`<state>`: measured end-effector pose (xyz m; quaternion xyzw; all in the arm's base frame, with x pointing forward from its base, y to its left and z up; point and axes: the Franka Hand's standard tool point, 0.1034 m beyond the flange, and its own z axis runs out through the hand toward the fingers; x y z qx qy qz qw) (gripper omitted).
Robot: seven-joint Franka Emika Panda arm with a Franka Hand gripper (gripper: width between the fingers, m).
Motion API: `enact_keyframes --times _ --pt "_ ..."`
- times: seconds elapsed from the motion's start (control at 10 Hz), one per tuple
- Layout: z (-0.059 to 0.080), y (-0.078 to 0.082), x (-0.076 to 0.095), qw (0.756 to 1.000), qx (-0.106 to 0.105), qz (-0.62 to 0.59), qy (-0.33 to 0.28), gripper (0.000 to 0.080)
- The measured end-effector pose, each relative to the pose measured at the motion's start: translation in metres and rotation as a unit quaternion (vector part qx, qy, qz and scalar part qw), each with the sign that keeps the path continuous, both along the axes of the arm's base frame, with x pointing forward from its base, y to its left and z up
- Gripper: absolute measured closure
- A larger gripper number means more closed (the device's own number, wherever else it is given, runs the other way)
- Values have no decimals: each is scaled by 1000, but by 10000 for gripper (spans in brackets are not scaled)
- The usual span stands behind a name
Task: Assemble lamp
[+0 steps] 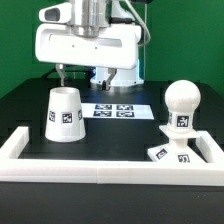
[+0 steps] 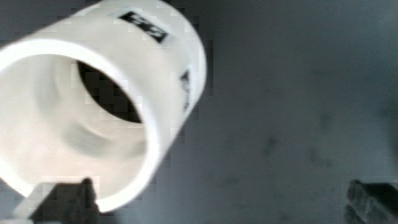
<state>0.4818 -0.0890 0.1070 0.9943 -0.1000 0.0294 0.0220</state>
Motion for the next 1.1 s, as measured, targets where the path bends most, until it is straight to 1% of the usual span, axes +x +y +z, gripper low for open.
enact_keyframes --times 0.2,0.3,0.7,0.8,0.9,1.0,1.1 --pt "-6 -6 -3 1000 -2 10 -1 100" --pt "-11 -7 -5 1000 -3 11 4 100" --pt "-31 -7 -10 1000 -13 18 14 100" --pt "-34 -6 -10 1000 -14 19 16 100" --pt "-36 -5 -10 1000 -14 21 18 197" --pt "-36 -3 -10 999 -15 22 18 335" --pt "-36 -2 -9 999 -15 24 19 335"
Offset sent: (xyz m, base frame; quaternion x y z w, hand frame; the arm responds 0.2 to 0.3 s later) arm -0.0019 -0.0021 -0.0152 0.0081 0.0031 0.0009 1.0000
